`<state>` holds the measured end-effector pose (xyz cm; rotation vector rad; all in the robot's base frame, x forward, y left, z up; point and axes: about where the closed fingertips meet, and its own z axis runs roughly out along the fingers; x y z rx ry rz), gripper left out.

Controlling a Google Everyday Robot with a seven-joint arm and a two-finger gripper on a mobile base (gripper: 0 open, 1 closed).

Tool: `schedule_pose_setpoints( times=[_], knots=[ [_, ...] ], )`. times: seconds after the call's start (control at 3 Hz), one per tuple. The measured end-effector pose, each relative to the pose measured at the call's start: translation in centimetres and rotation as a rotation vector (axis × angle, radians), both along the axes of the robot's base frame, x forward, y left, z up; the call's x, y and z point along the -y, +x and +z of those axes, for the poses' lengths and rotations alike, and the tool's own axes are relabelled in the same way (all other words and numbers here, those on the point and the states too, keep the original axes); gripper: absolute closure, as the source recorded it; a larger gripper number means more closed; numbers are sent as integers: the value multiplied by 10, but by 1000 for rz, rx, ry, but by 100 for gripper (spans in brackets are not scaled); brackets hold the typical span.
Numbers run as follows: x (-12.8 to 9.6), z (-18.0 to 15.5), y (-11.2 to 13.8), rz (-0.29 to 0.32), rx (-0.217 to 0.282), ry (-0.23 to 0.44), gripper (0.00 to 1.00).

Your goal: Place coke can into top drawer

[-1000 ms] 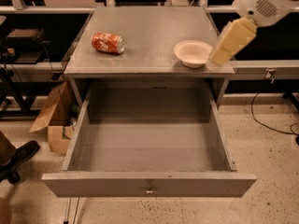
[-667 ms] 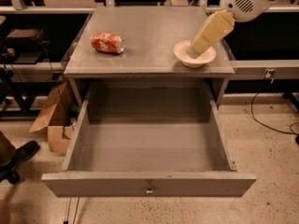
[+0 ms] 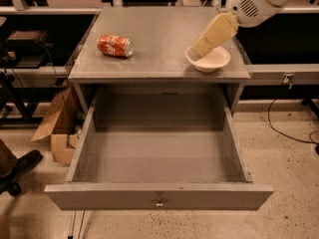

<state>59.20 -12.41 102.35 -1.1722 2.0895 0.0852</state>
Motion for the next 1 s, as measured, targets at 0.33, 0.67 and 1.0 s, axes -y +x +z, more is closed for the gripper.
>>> schedule_pose_setpoints(
  times=[0.33,0.67,1.0],
  knots=[
    [-65,0,23,-35,4,185,0],
    [-132,16,54,-76,3,359,0],
    [-192,30,83,-97,-19,483,0]
  ],
)
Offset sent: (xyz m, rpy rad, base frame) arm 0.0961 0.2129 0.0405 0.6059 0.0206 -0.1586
